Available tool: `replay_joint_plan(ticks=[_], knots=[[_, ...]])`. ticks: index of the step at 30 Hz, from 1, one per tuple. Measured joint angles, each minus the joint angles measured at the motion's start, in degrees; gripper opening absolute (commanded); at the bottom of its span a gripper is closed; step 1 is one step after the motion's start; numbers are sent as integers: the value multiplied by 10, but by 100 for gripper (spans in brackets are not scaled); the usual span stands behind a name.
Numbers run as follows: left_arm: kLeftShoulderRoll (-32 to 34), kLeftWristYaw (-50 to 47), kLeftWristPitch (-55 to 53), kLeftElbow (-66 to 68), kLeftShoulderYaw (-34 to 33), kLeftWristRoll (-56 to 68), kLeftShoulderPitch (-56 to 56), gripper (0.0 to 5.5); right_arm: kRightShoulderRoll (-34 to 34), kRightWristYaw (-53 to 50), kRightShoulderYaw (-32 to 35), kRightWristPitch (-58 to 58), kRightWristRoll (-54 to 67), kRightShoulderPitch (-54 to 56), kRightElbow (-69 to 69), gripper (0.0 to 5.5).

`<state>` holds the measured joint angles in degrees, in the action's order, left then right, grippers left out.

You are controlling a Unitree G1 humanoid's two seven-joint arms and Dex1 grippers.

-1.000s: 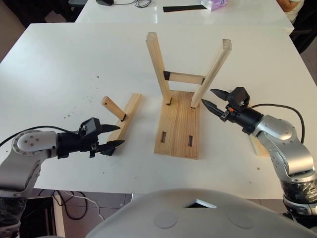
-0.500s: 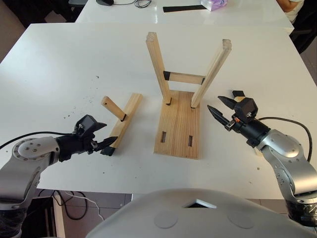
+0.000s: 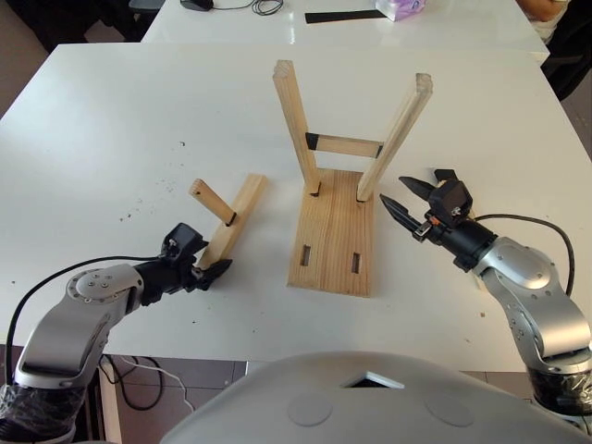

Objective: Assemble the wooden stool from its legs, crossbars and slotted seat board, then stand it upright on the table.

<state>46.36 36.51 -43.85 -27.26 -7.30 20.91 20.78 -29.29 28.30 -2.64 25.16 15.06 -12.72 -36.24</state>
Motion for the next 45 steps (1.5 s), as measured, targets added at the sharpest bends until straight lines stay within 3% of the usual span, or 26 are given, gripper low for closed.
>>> replay_joint_plan(ticks=[7, 14, 17, 21, 26, 30, 36, 45], knots=[[-23, -12, 30, 60, 2, -5, -42, 201, 3, -2, -6, 0, -6, 2, 5, 234], [-72, 0, 69, 128, -17, 22, -81, 201, 8, 0, -12, -3, -9, 10, 16, 234], [-106, 25, 79, 168, -84, 110, -155, 201, 4, 7, 1, -4, -5, 21, 25, 234], [-104, 27, 82, 184, -178, 211, -289, 201, -15, 33, 27, -1, 14, 36, 21, 234], [-99, 22, 10, 125, -236, 405, -361, 201, -41, 89, 109, 66, 199, 66, -35, 234], [-96, 18, -31, 6, -209, 565, -386, 201, -75, 88, 180, 135, 383, 168, -29, 234], [-126, -27, -30, -115, -115, 639, -351, 201, -140, 126, 187, 227, 614, 305, 29, 320], [-106, 19, -15, -130, -73, 602, -330, 201, -172, 140, 142, 276, 677, 393, 77, 320]])
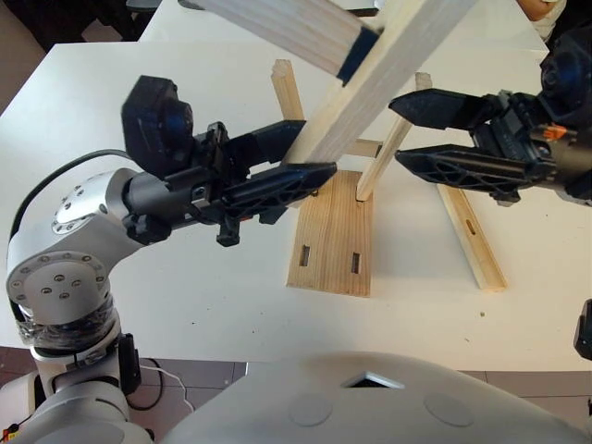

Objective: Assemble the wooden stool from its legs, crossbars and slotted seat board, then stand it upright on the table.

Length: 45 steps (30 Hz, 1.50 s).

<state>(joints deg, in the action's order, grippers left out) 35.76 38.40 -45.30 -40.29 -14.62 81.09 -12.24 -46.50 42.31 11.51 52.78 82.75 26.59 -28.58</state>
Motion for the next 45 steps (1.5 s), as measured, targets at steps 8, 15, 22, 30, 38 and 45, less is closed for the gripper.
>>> replay_joint_plan(ticks=[8, 15, 22, 30, 38, 45], knots=[[12, 29, 12, 4, 16, -45, 42, 201, 0, 12, -22, 17, 4, 50, 23, 320], [22, 53, 16, 1, 31, -66, 69, 201, 6, 11, -27, 20, 5, 67, 31, 320], [23, 54, 20, 1, 53, -70, 60, 201, 27, 1, -46, 21, 6, 80, 36, 260], [27, 57, 22, 5, 67, -73, 46, 201, 27, 19, -53, 20, -1, 77, 16, 211], [46, 33, -3, 21, 83, -84, 43, 309, 15, 37, -57, 19, -36, 70, 8, 200], [75, 82, 13, 31, 86, -166, 128, 359, 22, 20, -29, 4, -54, 77, 35, 200]])
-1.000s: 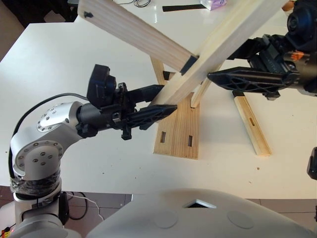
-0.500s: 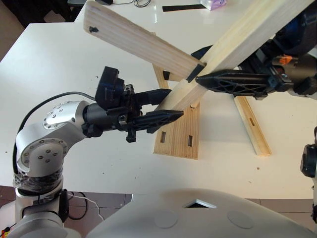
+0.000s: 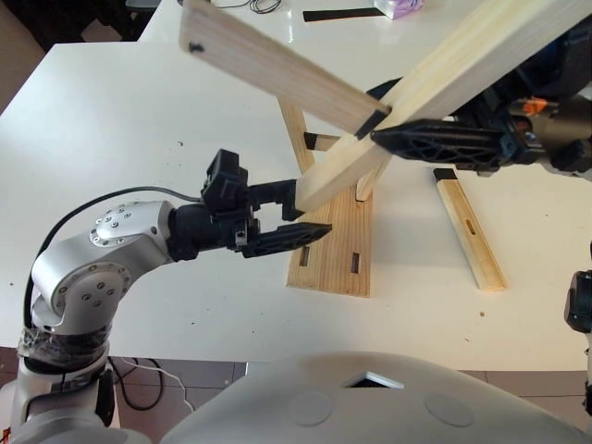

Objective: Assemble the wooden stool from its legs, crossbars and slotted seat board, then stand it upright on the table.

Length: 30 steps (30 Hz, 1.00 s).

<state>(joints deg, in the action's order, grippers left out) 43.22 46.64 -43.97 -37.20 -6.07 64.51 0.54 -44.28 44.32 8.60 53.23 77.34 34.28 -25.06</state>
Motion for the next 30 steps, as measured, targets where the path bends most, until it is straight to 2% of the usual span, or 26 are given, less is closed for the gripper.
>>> replay_joint_plan(ticks=[3, 7, 9, 12, 14, 22, 30], knots=[[21, 50, 40, 29, -22, -70, 85, 359, -26, -1, 32, -12, -28, 5, 15, 200], [21, 52, 73, 84, -56, -116, 98, 359, -70, 29, 42, -15, -85, -71, -18, 200], [9, 38, 85, 113, -57, -137, 85, 359, -91, 59, 29, -20, -135, -161, -52, 200], [0, 32, 94, 125, -57, -151, 73, 359, -113, 103, 14, -47, -189, -223, -98, 200], [-5, 28, 100, 136, -59, -162, 70, 359, -129, 122, -20, -79, -254, -260, -122, 200], [-11, 22, 102, 154, -69, -174, 49, 359, -119, 135, -84, -193, -374, -317, -166, 200], [-11, 29, 102, 166, -69, -182, 42, 359, -113, 132, -85, -212, -384, -336, -183, 200]])
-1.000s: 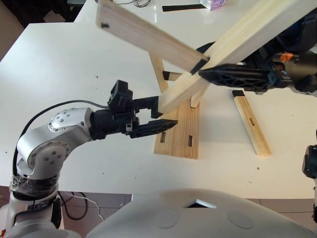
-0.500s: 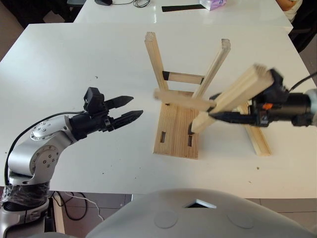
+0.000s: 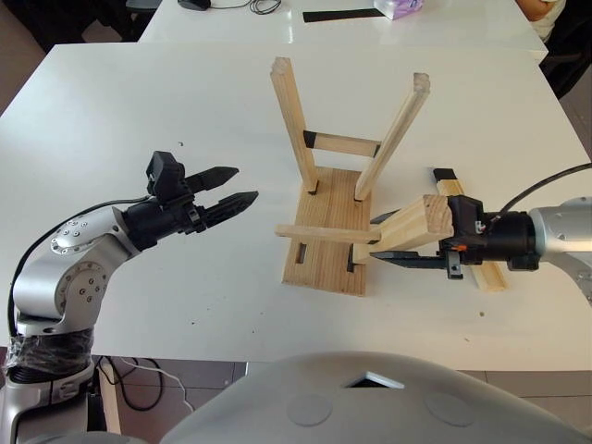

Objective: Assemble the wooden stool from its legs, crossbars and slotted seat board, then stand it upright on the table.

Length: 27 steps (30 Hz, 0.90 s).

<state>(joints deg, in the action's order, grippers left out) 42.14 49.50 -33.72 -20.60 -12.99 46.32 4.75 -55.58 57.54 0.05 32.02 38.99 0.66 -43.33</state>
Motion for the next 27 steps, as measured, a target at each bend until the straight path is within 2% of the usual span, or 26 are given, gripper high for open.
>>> replay_joint_plan(ticks=[10, 19, 27], knots=[[-2, -1, 0, -2, -9, -3, 5, 359, -4, -10, 5, 38, 37, 2, -15, 200], [-2, -2, -1, -1, -8, -11, 5, 359, 13, -59, -41, 4, -54, -1, -5, 200], [-2, -1, -3, 0, -8, -17, 5, 359, 14, -73, -51, -1, -68, -4, 2, 200]])
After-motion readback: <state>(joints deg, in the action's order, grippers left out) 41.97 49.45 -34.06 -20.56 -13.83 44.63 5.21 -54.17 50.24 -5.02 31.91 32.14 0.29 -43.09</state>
